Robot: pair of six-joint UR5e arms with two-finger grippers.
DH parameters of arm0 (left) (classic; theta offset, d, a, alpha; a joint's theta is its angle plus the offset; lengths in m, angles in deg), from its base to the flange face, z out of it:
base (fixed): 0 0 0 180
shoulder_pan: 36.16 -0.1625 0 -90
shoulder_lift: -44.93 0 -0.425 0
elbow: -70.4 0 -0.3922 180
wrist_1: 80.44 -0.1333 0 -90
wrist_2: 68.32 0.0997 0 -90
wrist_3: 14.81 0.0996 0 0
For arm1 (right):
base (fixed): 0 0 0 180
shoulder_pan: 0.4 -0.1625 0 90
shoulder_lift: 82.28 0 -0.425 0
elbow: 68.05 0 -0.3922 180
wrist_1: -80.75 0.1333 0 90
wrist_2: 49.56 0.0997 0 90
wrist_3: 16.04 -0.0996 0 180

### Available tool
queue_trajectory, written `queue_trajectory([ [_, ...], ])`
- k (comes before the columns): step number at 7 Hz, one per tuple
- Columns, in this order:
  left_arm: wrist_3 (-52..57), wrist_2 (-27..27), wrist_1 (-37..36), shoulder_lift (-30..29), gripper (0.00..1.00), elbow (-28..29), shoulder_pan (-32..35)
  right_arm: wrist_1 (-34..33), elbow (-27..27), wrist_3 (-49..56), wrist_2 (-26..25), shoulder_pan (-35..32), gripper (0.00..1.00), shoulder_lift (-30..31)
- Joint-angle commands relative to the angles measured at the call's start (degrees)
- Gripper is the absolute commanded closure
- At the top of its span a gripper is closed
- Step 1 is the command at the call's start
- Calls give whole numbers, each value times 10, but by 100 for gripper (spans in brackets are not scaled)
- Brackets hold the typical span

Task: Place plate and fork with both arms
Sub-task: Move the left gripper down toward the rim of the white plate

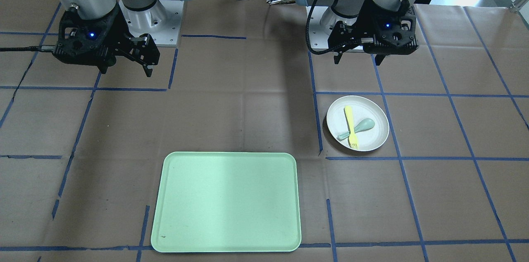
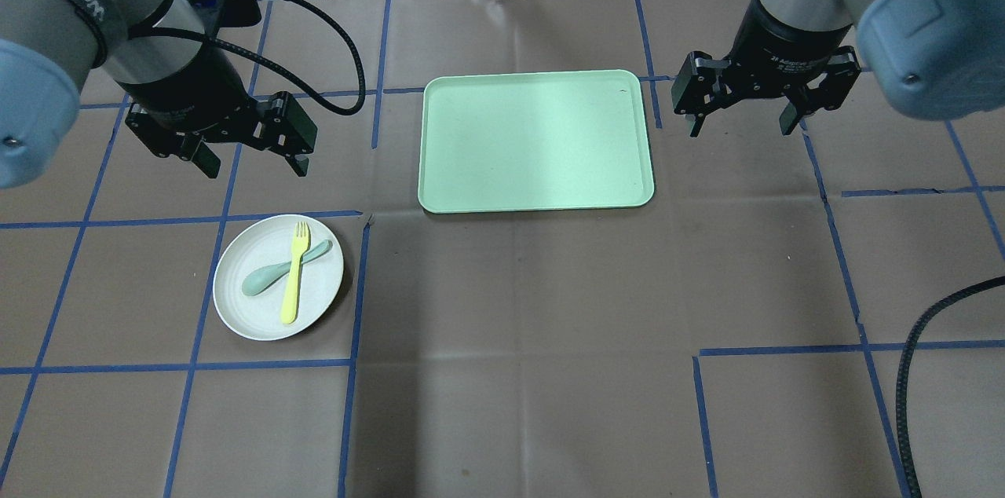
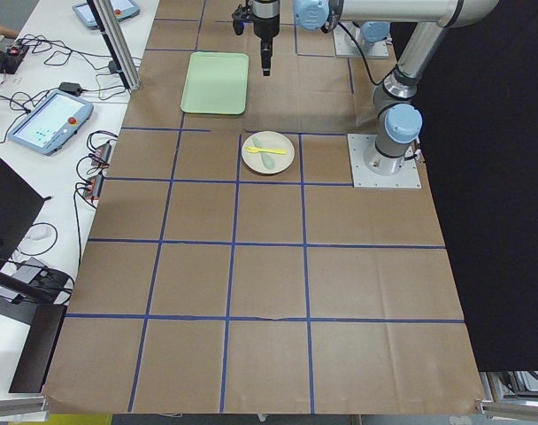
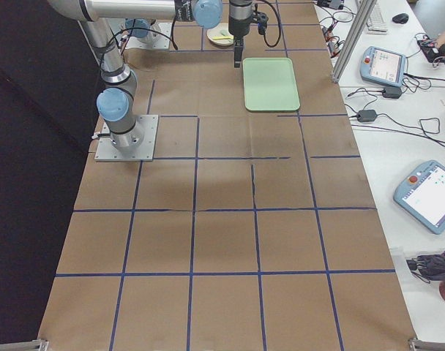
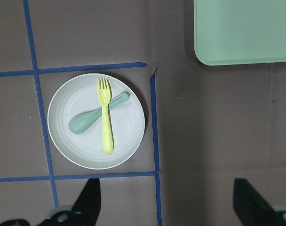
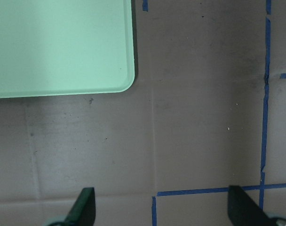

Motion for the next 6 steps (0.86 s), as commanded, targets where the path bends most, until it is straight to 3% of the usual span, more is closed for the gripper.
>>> queue_trajectory([
  [1, 4, 0, 1, -3, 0, -1, -24, 0, 0, -1, 0, 0, 0, 0],
  [3, 160, -6, -1, -2, 0, -49, -119, 1, 0, -1, 0, -1, 0, 1],
  [4, 187, -6, -28, -5, 0, -87, -160, 0, 0, -1, 1, 0, 0, 0],
  [6, 279, -7, -165, -10, 0, -184, -238, 0, 0, -1, 1, -1, 0, 0],
])
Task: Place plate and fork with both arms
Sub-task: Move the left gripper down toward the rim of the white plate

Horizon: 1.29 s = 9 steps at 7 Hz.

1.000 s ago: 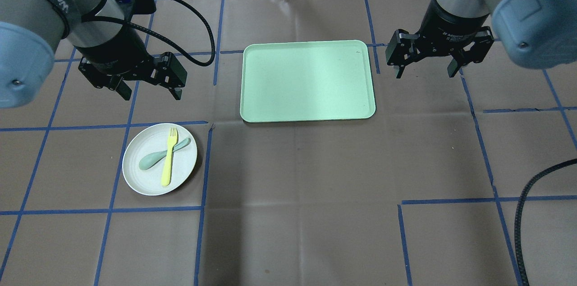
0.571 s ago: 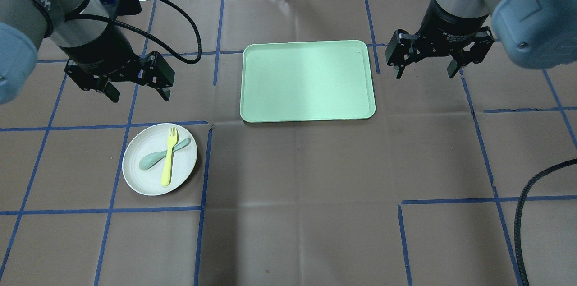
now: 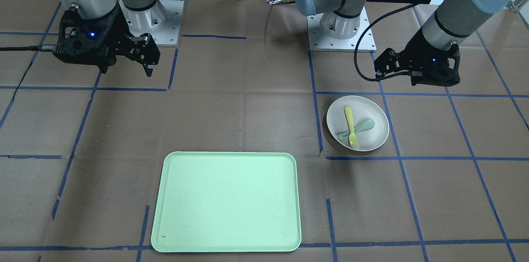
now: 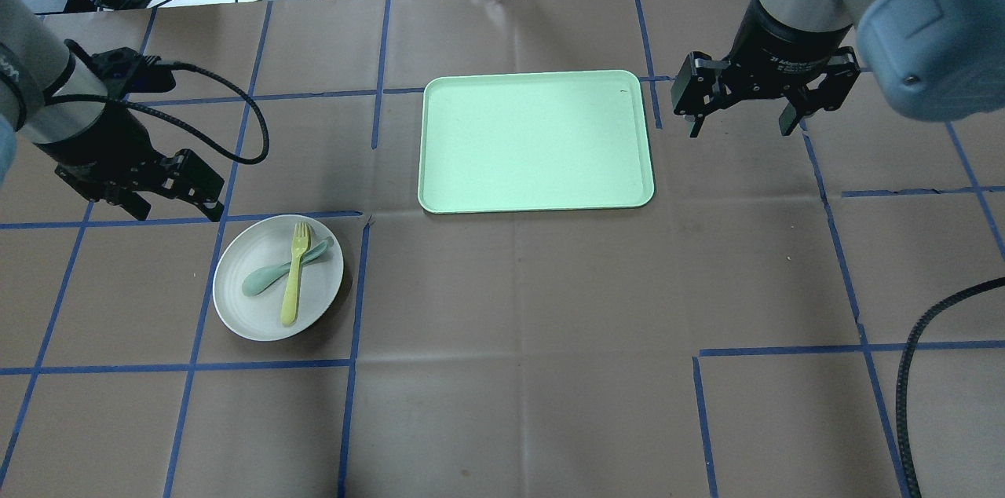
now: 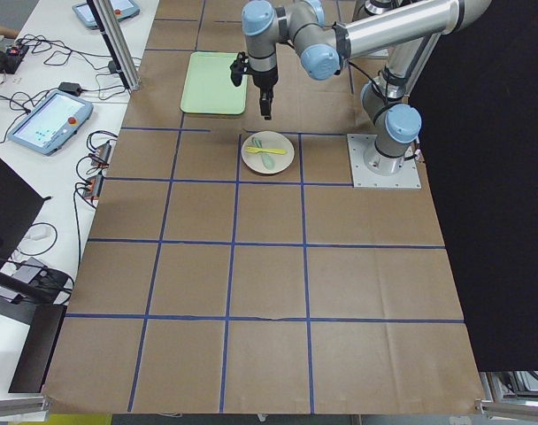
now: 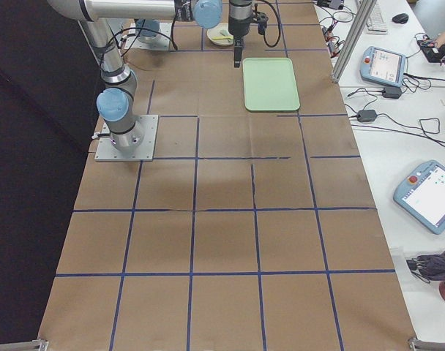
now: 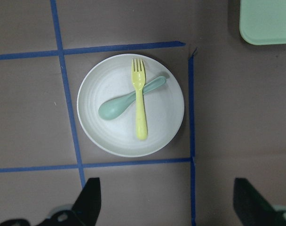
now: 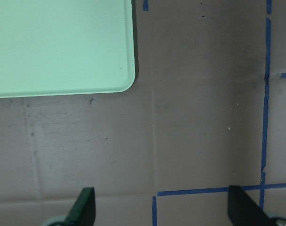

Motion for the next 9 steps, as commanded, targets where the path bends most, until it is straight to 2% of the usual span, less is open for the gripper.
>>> queue_trajectory([
  [1, 70, -4, -154, -11, 0, -107, -83, 0, 0, 0, 0, 0, 0, 0],
  [2, 97, -30, -207, -44, 0, -134, -93, 1, 0, 0, -1, 0, 0, 0],
  [3, 92, -63, -227, -114, 0, -132, -93, 1, 0, 0, -1, 0, 0, 1],
  [4, 94, -88, -283, -157, 0, -131, -93, 0, 0, 0, 0, 0, 0, 0],
  [7, 106, -84, -306, -177, 1, -136, -96, 1, 0, 0, -1, 0, 0, 1],
  [9, 106, -83, -316, -179, 7, -137, -107, 0, 0, 1, 1, 0, 0, 0],
])
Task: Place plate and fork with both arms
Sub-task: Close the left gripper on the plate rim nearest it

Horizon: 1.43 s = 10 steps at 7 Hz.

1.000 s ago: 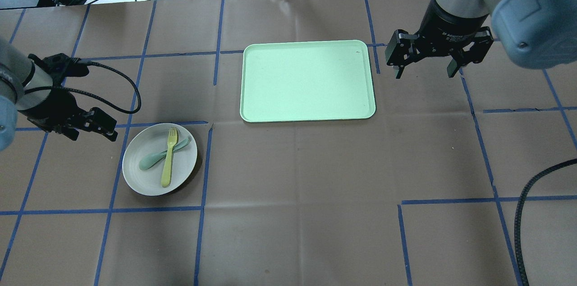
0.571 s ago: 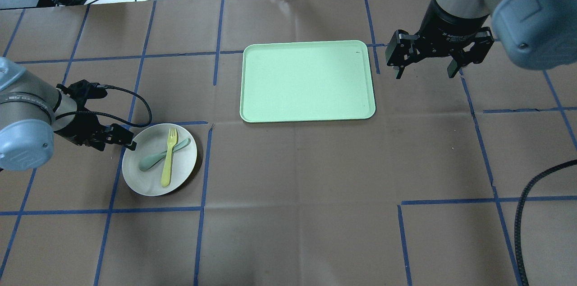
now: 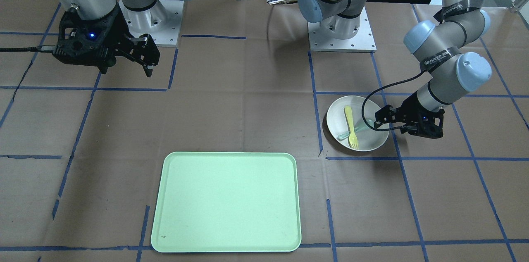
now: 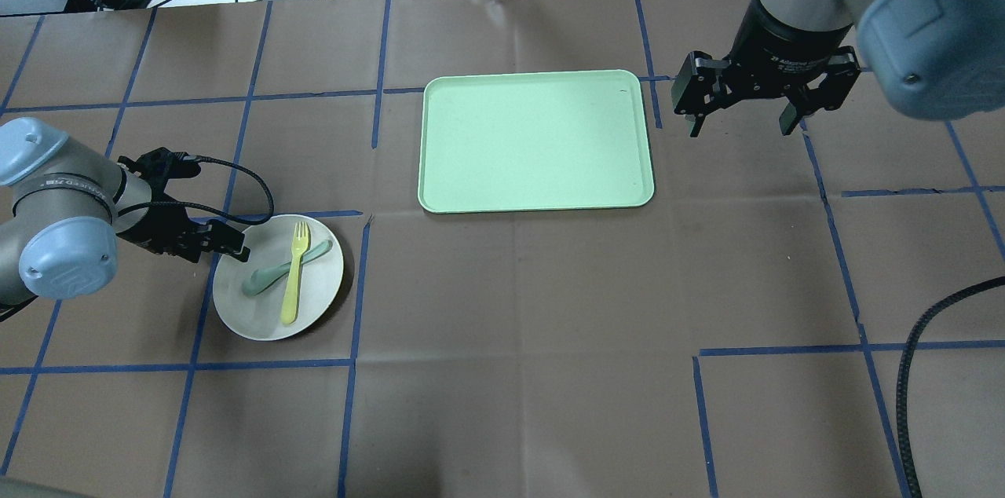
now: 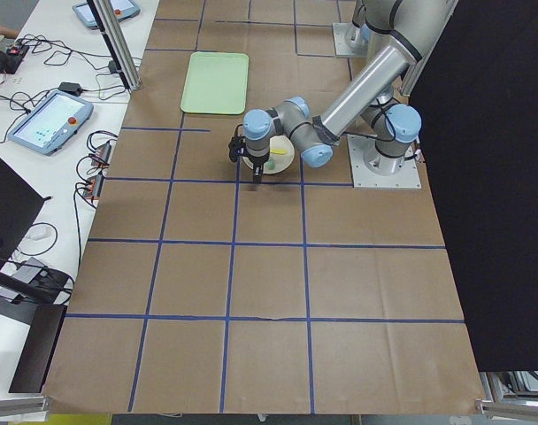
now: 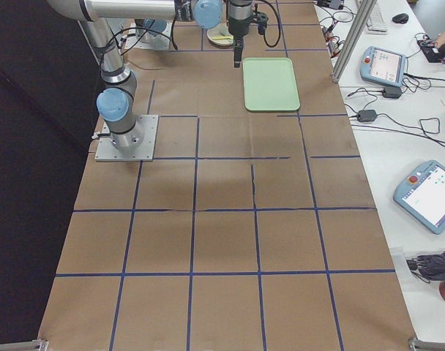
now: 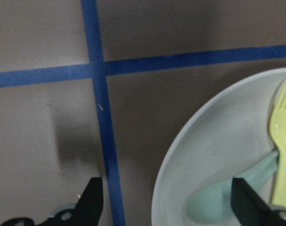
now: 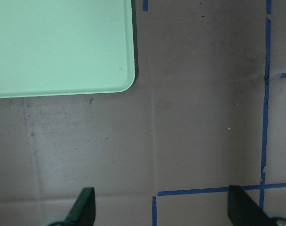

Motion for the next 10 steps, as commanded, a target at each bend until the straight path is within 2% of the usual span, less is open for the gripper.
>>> queue_trajectory([
  [1, -1, 2, -3, -1, 22, -1, -7, 0, 0, 1, 1, 0, 0, -1],
  [3, -2, 3, 6, -2, 36, -3, -7, 0, 0, 0, 0, 0, 0, 0],
  [4, -2, 2, 5, -2, 36, -12, -7, 0, 0, 0, 0, 0, 0, -1],
  [6, -2, 3, 5, -2, 62, -14, -7, 0, 0, 1, 1, 0, 0, -1],
  [7, -2, 3, 6, -1, 79, -15, -7, 0, 0, 1, 0, 0, 0, -1],
  [8, -3, 3, 6, -1, 90, -15, -7, 0, 0, 1, 0, 0, 0, -1],
  [9, -6, 2, 7, 4, 98, -15, -7, 0, 0, 1, 0, 0, 0, -1],
  [10, -8, -5, 14, 12, 100, -14, -7, 0, 0, 1, 0, 0, 0, -1],
])
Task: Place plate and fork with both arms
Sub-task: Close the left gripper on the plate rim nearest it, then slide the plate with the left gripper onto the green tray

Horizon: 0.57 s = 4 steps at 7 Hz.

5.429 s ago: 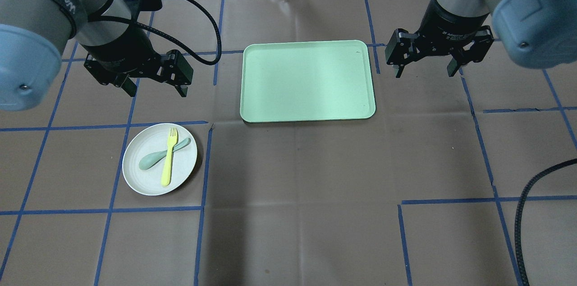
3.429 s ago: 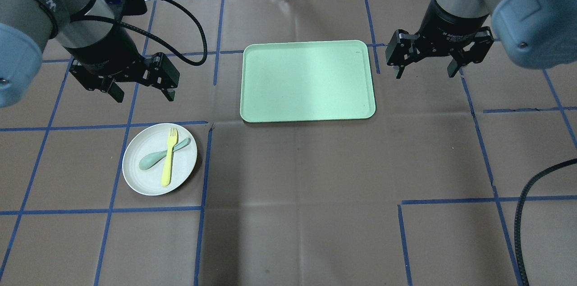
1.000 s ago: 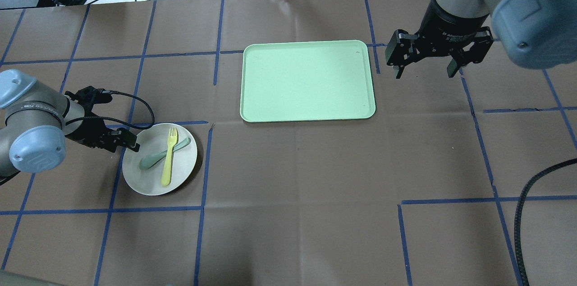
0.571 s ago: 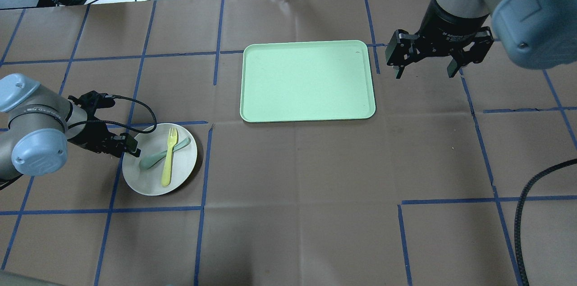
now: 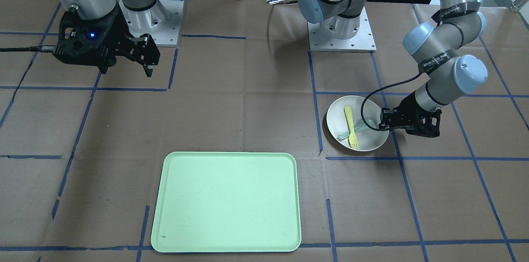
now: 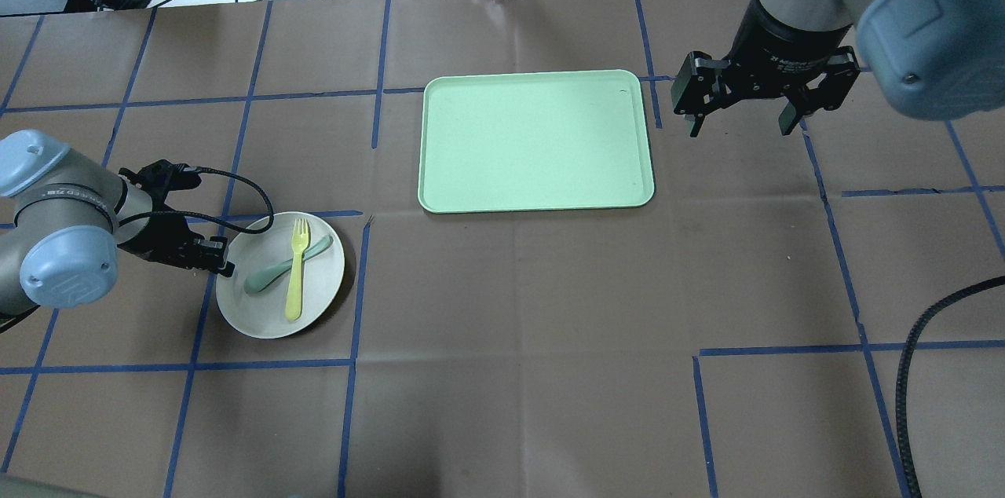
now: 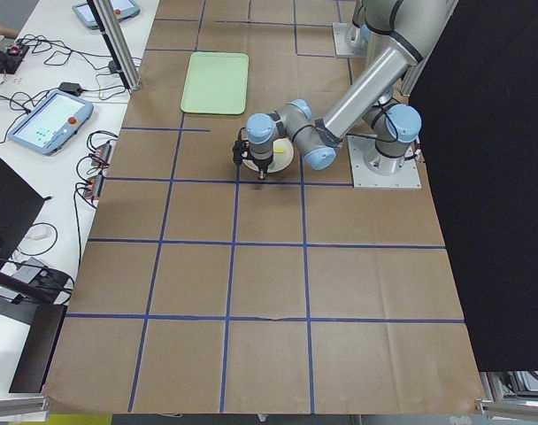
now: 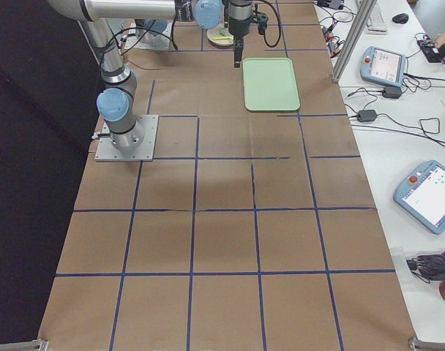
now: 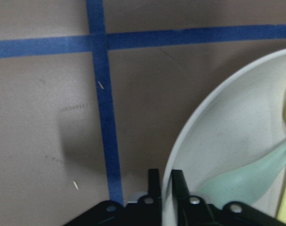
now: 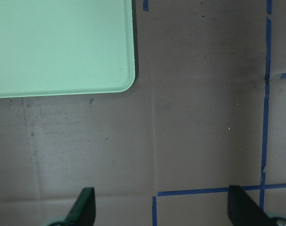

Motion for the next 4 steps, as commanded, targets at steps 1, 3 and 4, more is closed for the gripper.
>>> queue_trajectory([
  [1, -4, -23, 6, 14, 100, 1, 1, 0, 0, 0, 1, 0, 0, 0],
  [3, -21, -71, 13, 43, 100, 0, 3, 0, 0, 0, 1, 0, 0, 0],
  [4, -31, -86, 16, 49, 100, 2, 7, 0, 0, 0, 1, 0, 0, 0],
])
